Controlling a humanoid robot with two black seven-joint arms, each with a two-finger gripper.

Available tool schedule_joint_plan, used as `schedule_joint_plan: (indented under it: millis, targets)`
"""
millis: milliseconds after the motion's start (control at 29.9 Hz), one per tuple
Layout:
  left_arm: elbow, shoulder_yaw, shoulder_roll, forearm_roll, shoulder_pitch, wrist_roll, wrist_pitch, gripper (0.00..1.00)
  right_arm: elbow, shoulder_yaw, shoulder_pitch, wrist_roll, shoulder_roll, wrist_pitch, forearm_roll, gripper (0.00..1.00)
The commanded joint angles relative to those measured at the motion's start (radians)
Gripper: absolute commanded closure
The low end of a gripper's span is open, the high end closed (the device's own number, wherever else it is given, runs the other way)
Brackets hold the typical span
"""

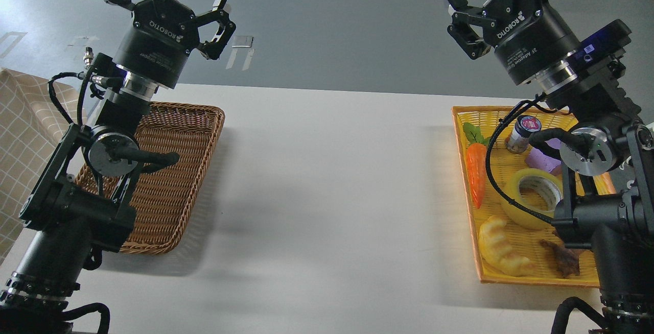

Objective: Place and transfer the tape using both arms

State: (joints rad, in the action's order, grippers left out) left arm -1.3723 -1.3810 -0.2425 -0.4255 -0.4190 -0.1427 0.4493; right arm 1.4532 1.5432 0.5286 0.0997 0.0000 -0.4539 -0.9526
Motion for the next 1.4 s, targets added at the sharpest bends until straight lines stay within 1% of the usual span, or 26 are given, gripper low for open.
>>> schedule_joint_plan:
  millis: [0,501,903,1003,1370]
  targets:
    - [-0.001,0.000,0.000,-0.001,-0.001,0.000,0.000,0.02,0.001,0.000,-0.001,0.000,0.000,0.000,0.000,0.00]
    - [-0.002,0.003,0.000,-0.001,-0.001,0.003,0.012,0.02,0.006,0.000,-0.001,0.000,0.000,-0.002,0.003,0.00]
    - [-0.002,0.020,0.002,-0.001,-0.001,0.009,0.020,0.02,0.024,-0.057,-0.007,-0.002,0.000,-0.012,0.006,0.00]
    - [-0.002,0.022,0.003,-0.001,-0.003,0.011,0.039,0.02,0.036,-0.063,-0.007,-0.002,0.000,-0.012,0.006,0.00]
    - [-0.005,0.023,0.009,-0.001,-0.001,0.012,0.039,0.02,0.041,-0.063,-0.013,-0.002,0.000,-0.012,0.005,0.00]
